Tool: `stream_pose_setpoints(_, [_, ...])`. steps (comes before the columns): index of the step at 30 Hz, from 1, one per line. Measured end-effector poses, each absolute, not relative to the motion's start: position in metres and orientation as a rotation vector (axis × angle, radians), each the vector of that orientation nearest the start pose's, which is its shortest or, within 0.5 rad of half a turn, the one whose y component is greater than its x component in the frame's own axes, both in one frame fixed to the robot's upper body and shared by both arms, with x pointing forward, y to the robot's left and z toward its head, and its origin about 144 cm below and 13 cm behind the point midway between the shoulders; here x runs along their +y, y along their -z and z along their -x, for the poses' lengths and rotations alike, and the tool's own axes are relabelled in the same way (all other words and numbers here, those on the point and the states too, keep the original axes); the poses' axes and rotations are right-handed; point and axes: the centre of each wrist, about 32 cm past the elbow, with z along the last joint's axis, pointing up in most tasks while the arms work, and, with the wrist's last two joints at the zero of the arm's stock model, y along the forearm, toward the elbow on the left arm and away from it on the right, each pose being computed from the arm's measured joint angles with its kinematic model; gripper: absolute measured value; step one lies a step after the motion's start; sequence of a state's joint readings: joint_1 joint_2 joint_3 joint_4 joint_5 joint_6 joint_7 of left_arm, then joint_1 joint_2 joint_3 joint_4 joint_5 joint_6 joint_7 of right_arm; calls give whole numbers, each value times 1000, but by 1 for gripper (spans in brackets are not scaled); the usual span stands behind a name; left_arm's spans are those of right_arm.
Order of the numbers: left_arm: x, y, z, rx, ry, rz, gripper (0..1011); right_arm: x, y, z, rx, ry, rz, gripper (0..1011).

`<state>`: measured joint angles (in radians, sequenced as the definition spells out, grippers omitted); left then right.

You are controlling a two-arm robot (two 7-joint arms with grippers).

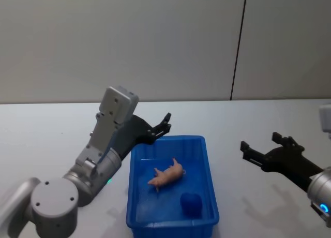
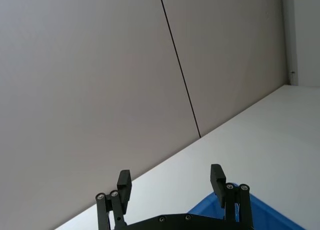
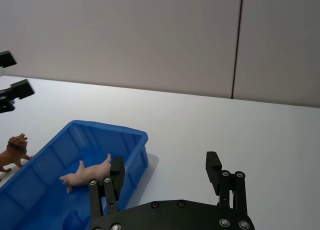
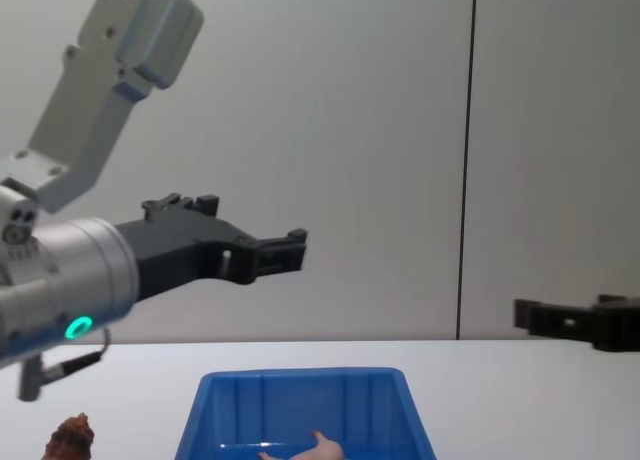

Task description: Pick up the two dolls from the table and place them into the box.

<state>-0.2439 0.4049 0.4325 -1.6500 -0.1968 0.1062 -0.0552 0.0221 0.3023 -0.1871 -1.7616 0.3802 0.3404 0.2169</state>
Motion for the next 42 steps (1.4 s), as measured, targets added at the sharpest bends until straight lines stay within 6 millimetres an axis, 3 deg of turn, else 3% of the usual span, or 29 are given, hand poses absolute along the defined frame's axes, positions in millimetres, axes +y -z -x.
stream_pose_setpoints(15, [247, -1229, -481, -158, -1173, -333, 1001, -255, -1198, -446, 258, 1174, 50, 1001])
stream_pose_setpoints(31, [272, -1226, -458, 32, -1201, -504, 1001, -259, -1197, -443, 278, 1197, 39, 1001])
stream_pose_setpoints(42, [286, -1221, -452, 107, -1234, -547, 1001, -260, -1197, -442, 282, 1202, 37, 1001])
